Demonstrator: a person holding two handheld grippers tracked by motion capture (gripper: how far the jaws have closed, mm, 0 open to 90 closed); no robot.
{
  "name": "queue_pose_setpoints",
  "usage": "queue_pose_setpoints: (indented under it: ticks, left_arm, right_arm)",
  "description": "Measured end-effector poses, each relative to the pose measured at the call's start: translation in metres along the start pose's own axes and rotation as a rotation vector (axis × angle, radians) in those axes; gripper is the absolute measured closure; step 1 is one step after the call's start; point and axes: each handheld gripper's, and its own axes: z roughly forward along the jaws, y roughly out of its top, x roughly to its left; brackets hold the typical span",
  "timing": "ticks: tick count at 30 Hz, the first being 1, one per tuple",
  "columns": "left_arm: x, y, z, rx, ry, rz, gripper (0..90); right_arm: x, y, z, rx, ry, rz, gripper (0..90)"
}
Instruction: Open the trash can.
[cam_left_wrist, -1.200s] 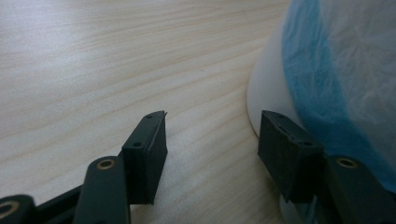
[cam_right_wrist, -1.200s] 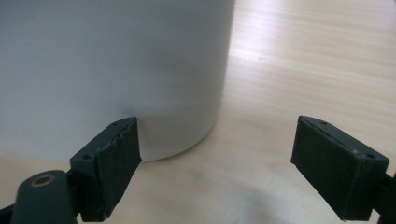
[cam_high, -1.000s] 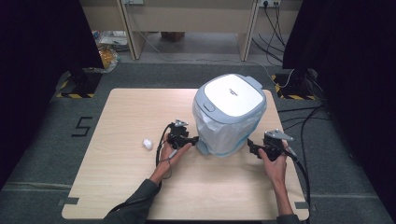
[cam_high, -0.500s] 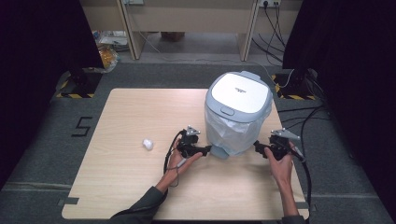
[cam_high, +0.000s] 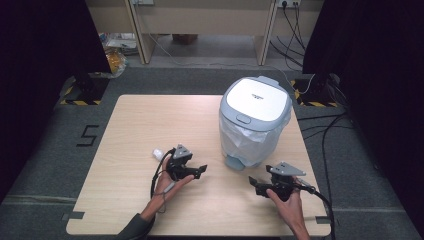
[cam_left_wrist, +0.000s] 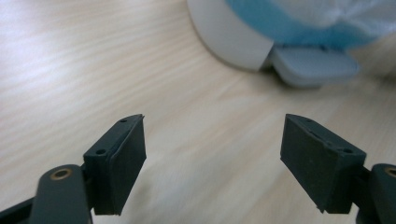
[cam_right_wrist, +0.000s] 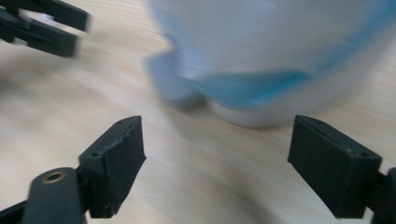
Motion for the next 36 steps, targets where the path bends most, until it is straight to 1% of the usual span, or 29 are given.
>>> queue_pose_setpoints:
  ticks: [2,3,4,5,6,7,8,9,10,12,13,15,16,17,20,21,22,24,25,27,29,30,33,36]
  left_arm:
    - [0.003,-0.008,-0.009,0.01,0.018,0.016,20.8]
    - [0.006,-0.015,-0.016,0.011,0.035,0.019,20.6]
    - [0.006,-0.015,-0.016,0.011,0.035,0.019,20.1]
    - [0.007,-0.018,-0.021,0.015,0.043,0.024,20.1]
    - [0.008,-0.021,-0.024,0.014,0.047,0.026,19.8]
    - [0.009,-0.023,-0.027,0.019,0.054,0.032,19.8]
    - [0.009,-0.026,-0.03,0.014,0.06,0.032,19.8]
    - [0.011,-0.029,-0.035,0.019,0.065,0.031,19.5]
    - [0.011,-0.029,-0.035,0.019,0.065,0.031,19.2]
    - [0.013,-0.034,-0.04,0.032,0.078,0.038,18.9]
    - [0.015,-0.039,-0.043,0.034,0.092,0.036,18.8]
    - [0.016,-0.041,-0.045,0.04,0.092,0.031,18.4]
    - [0.017,-0.043,-0.046,0.045,0.092,0.027,18.3]
    - [0.019,-0.045,-0.047,0.052,0.096,0.024,18.3]
    - [0.021,-0.049,-0.052,0.058,0.112,0.021,17.2]
    - [0.022,-0.05,-0.054,0.057,0.12,0.023,17.2]
    - [0.023,-0.051,-0.055,0.06,0.128,0.026,17.0]
    - [0.025,-0.053,-0.057,0.076,0.139,0.028,15.8]
    - [0.027,-0.054,-0.06,0.078,0.127,0.024,15.5]
    - [0.027,-0.055,-0.06,0.08,0.13,0.025,15.5]
    - [0.027,-0.056,-0.061,0.098,0.132,0.034,15.3]
    - [0.027,-0.057,-0.062,0.097,0.135,0.038,15.2]
    - [0.027,-0.059,-0.064,0.097,0.143,0.03,15.0]
    - [0.028,-0.06,-0.067,0.1,0.144,0.027,15.1]
  right_arm:
    - [0.009,0.001,0.003,-0.019,0.034,-0.019,16.7]
    - [0.017,0.003,0.008,-0.024,0.044,-0.049,16.9]
    - [0.017,0.003,0.008,-0.024,0.044,-0.049,16.9]
    - [0.02,0.004,0.01,-0.03,0.048,-0.061,17.1]
    - [0.022,0.006,0.014,-0.035,0.061,-0.06,17.5]
    - [0.024,0.007,0.017,-0.034,0.07,-0.062,17.7]
    - [0.026,0.008,0.02,-0.026,0.069,-0.075,17.7]
    - [0.031,0.009,0.026,-0.021,0.087,-0.08,17.7]
    - [0.031,0.009,0.026,-0.021,0.087,-0.08,17.7]
    - [0.035,0.009,0.032,-0.022,0.094,-0.098,18.2]
    - [0.039,0.011,0.039,-0.015,0.107,-0.111,18.6]
    - [0.04,0.012,0.041,-0.013,0.107,-0.115,18.6]
    - [0.043,0.014,0.049,-0.007,0.107,-0.135,18.6]
    - [0.043,0.014,0.049,-0.007,0.107,-0.135,18.6]
    - [0.045,0.016,0.059,0.0,0.098,-0.144,18.7]
    - [0.045,0.017,0.065,0.007,0.091,-0.151,19.2]
    - [0.044,0.016,0.067,0.003,0.083,-0.159,18.8]
    - [0.044,0.018,0.067,0.015,0.076,-0.166,20.0]
    - [0.043,0.018,0.067,0.02,0.078,-0.169,21.2]
    - [0.042,0.018,0.067,0.024,0.083,-0.167,21.1]
    - [0.041,0.019,0.067,0.033,0.091,-0.158,21.1]
    - [0.041,0.019,0.067,0.035,0.094,-0.155,21.1]
    - [0.042,0.017,0.068,0.037,0.086,-0.164,21.1]
    - [0.041,0.017,0.069,0.044,0.09,-0.152,21.2]
